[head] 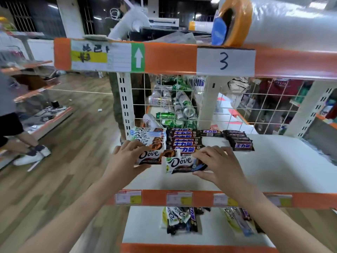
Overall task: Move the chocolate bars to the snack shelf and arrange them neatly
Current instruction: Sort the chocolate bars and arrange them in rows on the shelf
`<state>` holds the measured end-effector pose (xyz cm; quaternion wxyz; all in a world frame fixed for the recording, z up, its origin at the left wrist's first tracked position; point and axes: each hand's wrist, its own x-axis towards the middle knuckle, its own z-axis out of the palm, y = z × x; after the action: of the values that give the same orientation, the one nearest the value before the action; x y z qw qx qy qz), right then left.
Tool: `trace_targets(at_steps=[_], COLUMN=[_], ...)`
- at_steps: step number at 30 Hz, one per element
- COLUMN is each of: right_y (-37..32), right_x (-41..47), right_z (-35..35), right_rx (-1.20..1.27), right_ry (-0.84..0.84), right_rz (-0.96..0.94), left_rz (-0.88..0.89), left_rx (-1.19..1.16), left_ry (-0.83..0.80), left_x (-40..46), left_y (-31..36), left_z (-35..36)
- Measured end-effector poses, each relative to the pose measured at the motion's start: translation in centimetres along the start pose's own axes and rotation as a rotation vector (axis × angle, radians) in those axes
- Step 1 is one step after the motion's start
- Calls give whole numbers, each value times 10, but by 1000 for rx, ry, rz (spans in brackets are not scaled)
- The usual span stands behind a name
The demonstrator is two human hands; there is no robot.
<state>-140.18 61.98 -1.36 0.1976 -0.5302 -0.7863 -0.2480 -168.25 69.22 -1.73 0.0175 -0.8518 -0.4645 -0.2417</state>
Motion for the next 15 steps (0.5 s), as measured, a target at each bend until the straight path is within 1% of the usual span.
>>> trace_targets(at_steps=[7,15], right_y=[-6,-21], right_x=[32,53], right_z=[29,56], right_rx=[90,115], right_ry=[-21,-27], right_rz=[9,2], left_rz=[-20,-59], left_rx=[-8,-50], left_ry=[-36,-31], left_x=[19,34], left_y=[-28,-48], left_z=[21,35])
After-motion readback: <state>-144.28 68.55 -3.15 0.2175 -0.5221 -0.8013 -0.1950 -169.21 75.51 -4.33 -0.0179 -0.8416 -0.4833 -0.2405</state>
